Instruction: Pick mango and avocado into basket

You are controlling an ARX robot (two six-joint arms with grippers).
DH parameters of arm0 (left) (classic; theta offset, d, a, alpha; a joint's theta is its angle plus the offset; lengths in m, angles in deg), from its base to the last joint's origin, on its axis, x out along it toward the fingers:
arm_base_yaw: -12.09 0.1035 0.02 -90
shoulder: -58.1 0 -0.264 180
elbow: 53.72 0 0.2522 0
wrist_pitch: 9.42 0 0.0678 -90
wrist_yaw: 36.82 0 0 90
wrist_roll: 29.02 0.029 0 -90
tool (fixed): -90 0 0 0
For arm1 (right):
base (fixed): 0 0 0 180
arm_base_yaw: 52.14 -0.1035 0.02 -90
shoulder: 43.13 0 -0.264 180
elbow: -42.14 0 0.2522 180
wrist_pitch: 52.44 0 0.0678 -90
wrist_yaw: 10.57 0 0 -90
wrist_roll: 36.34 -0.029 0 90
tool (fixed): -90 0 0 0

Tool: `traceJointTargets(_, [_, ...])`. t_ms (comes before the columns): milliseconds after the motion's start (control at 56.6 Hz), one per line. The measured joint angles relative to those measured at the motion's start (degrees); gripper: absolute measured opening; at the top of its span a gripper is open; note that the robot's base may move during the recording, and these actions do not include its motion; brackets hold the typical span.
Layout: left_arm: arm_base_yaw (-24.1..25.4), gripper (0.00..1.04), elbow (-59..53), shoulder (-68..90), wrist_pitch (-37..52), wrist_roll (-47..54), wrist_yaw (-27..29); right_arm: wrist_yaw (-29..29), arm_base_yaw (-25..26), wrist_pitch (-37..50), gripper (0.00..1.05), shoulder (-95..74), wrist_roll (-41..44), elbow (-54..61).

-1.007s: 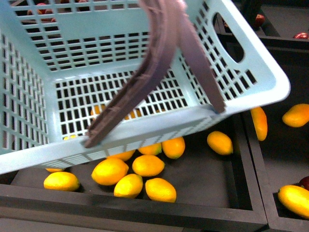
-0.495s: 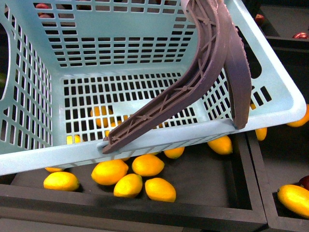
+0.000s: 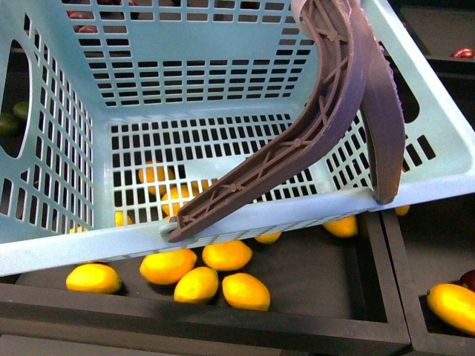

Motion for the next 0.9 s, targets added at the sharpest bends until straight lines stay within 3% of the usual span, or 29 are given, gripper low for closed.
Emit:
traceJointTargets(406, [-0.02,0.06,0.0,0.0,0.0,-0.02,-0.37,3.04,-2.14,-7.76,0.97,-31.45,-7.93,-22.45])
traceJointTargets(901, [-0.02,0.06,0.0,0.0,0.0,-0.02,-0.26,2.69,-2.82,-12.9,0.97,-47.04,-9.55,-34.1])
